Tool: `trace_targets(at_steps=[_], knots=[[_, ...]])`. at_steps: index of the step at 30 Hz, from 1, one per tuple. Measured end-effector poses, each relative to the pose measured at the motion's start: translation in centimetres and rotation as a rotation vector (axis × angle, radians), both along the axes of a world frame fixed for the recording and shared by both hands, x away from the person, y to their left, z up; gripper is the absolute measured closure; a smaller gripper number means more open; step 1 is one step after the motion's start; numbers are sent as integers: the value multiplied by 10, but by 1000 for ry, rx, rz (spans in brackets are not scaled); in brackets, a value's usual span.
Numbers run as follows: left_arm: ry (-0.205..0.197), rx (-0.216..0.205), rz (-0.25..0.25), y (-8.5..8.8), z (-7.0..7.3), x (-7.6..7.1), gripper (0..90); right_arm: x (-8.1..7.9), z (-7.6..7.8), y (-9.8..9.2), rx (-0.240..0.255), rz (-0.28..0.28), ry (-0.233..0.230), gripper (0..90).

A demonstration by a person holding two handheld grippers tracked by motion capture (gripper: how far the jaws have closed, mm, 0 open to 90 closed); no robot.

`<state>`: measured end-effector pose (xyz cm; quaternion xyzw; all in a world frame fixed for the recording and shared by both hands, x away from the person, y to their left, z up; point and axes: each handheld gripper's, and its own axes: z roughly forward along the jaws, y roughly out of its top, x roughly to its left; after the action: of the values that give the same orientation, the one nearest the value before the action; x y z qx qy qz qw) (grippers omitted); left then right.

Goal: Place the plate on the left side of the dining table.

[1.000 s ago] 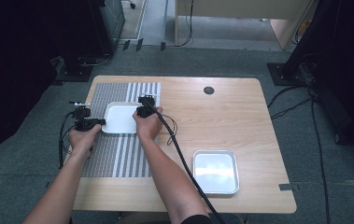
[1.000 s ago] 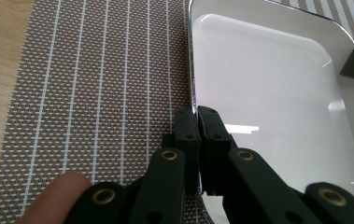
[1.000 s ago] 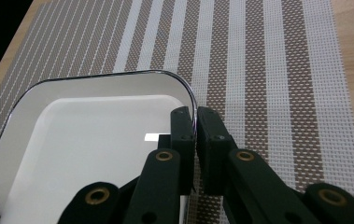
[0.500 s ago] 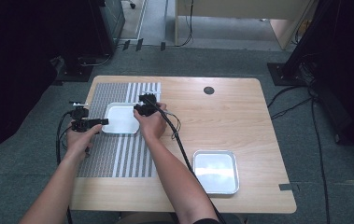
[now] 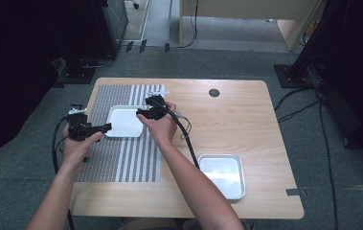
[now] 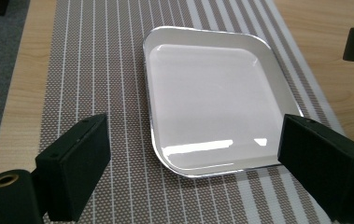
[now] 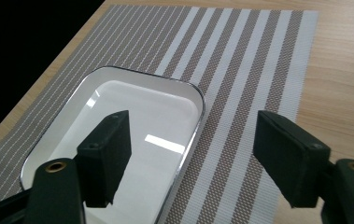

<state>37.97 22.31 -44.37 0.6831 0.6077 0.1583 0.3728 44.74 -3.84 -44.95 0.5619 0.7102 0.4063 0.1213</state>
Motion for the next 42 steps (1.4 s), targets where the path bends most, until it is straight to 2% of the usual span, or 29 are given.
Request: trace_targets(at_steps=[2, 6, 10, 13, 20, 25, 30, 32, 35, 42], knots=[[-9, 3, 1, -1, 2, -6, 86, -4, 4, -5, -29, 4, -7, 263], [-21, 19, -9, -7, 4, -17, 75, -11, 10, -19, -21, 9, 0, 255], [-36, 35, -17, -12, 6, -27, 66, -18, 12, -34, -61, 10, -12, 240], [-43, 43, -23, -16, 4, -35, 62, -24, 14, -46, -61, 31, -22, 212], [-64, 7, -14, -15, 2, -53, 32, -39, 21, -74, -69, 26, -52, 196], [-66, 62, -8, -17, -1, -64, 25, -49, 25, -89, -75, 28, -64, 195], [-87, 40, -12, -15, 0, -73, 14, -60, 26, -101, -77, 31, -67, 195], [-88, 42, -8, -15, 0, -77, 14, -65, 27, -105, -75, 32, -70, 195], [-99, 68, -10, -16, 0, -82, 14, -71, 31, -113, -69, 29, -75, 195], [-98, 70, -30, -19, -2, -90, 14, -83, 38, -128, -81, 21, -100, 196]])
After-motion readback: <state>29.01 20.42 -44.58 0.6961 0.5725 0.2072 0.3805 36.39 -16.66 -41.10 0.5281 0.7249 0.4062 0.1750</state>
